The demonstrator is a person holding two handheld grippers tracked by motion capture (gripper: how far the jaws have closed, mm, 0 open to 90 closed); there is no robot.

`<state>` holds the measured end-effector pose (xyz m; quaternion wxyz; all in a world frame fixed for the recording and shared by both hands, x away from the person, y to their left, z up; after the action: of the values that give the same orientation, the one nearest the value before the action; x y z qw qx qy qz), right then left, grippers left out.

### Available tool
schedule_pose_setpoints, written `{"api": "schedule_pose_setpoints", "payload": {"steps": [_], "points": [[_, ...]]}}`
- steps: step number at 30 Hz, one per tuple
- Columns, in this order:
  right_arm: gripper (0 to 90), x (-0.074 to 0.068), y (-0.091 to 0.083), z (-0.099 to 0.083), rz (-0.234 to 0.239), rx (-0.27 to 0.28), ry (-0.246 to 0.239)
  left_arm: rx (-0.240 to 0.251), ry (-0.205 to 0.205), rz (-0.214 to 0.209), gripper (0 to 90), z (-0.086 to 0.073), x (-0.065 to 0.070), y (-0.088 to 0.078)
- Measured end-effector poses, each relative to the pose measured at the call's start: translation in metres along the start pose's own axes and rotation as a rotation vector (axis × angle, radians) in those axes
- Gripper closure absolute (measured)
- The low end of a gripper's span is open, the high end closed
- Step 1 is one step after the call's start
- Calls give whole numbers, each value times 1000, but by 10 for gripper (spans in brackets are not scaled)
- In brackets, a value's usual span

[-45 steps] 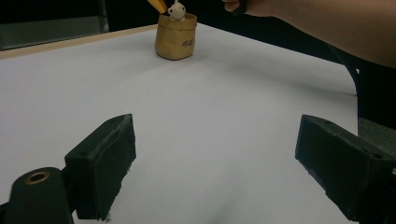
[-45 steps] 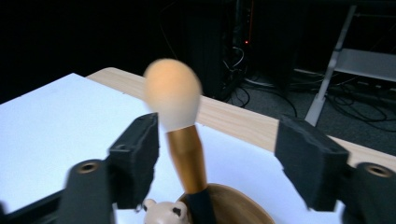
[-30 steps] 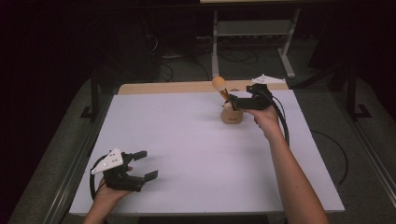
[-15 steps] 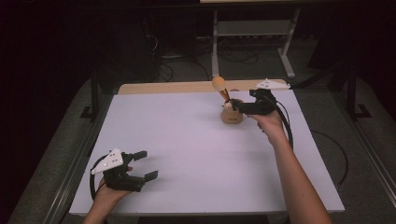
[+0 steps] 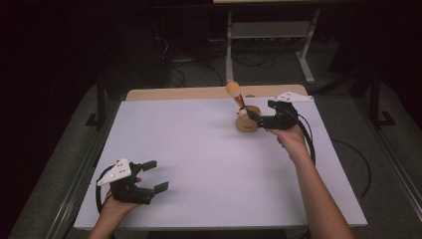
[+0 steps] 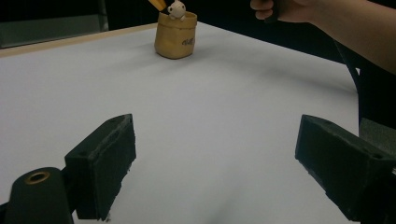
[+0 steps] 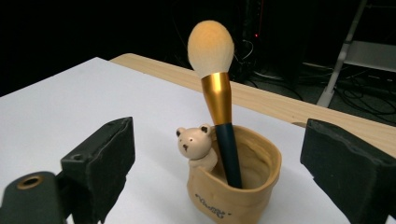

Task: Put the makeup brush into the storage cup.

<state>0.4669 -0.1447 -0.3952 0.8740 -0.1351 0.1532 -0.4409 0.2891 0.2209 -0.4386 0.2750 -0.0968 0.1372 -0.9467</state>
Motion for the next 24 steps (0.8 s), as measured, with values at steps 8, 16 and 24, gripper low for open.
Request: {"api": "schedule_pose_setpoints", "payload": {"steps": [8,16,24], "points": [[79,-8,-9,-7,13,-11,-13,3,-1,1,119,0,0,0],[5,-11,-15,-15,15,-24,-6,2,1,3,120,0,-1,-1],[0,-11,-21,-23,15,-40,-3,0,5,5,119,1,-2,-2]]}}
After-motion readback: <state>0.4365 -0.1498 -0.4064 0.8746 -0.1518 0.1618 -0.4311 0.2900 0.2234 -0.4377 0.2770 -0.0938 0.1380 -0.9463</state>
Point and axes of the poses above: each handheld gripper's, and its own axes: y roughly forward along the jaws, z roughly out of its top, x roughly to its right, the point moved 7 cm from there along y, roughly forward along the jaws, and after that the axes turned 2 degrees about y, right-handed, at the moved point
